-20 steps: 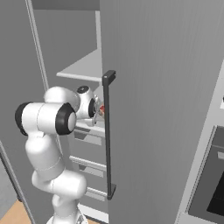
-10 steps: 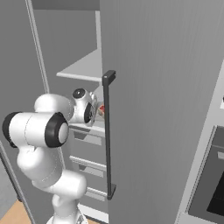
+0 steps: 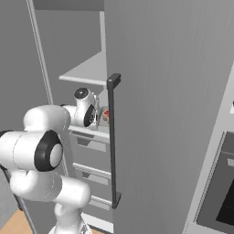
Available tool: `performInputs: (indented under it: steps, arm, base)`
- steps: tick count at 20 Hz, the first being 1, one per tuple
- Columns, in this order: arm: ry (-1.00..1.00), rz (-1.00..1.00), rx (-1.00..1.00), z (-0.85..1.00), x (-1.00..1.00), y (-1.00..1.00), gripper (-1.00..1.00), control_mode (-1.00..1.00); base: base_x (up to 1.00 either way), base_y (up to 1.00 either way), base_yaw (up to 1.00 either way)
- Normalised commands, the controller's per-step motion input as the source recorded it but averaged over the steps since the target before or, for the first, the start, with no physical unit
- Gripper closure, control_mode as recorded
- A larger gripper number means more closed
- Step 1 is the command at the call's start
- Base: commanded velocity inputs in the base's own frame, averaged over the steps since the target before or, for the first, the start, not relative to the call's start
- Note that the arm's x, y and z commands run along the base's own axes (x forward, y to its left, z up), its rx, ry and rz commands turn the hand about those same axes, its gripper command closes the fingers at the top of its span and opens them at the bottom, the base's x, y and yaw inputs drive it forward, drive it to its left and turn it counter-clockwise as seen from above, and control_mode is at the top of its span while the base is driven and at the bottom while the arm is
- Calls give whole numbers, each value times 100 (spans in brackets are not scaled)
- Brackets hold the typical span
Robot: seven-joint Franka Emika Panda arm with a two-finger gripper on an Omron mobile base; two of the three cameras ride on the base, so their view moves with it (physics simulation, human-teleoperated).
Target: Take the meat container that has the steak and place it on the second highest rack of the freezer. Then take the vegetable container that has the tomato and avocado and place it on the highest rack of the freezer.
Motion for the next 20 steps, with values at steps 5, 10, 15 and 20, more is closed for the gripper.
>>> performInputs:
  steps: [5, 10, 15, 20]
  arm:
    - [0, 15, -8, 43, -55, 0, -100, -100]
    - [6, 16, -20, 26, -65, 0, -100, -100]
    - [17, 22, -23, 44, -59, 0, -100, -100]
    - [17, 44, -23, 19, -61, -1, -100, -100]
  base:
    - [0, 0, 0]
    - [0, 0, 0]
    - [0, 0, 0]
    - [0, 0, 0]
